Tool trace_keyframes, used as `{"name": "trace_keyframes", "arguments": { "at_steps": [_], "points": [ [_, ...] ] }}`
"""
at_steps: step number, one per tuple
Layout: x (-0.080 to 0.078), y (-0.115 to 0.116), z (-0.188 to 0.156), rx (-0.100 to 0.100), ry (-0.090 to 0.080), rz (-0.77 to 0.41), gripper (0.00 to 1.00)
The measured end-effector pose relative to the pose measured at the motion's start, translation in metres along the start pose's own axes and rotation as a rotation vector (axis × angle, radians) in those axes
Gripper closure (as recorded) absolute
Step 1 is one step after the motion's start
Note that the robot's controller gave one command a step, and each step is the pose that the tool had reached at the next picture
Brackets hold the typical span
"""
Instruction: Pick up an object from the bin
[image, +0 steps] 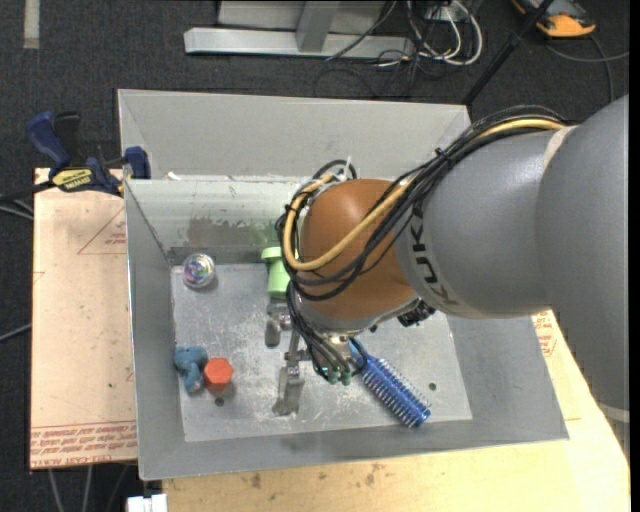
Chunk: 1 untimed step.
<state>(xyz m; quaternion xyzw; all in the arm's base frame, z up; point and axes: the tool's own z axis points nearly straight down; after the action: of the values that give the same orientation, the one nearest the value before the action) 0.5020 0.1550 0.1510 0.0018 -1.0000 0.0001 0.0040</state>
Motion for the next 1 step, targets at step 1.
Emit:
{"name": "trace_keyframes", "arguments": {
  "at_steps": [1],
  "points": [
    [-0.0252,0.0638,0.0851,-0.003,-0.005,0.034,0.0]
  ]
}}
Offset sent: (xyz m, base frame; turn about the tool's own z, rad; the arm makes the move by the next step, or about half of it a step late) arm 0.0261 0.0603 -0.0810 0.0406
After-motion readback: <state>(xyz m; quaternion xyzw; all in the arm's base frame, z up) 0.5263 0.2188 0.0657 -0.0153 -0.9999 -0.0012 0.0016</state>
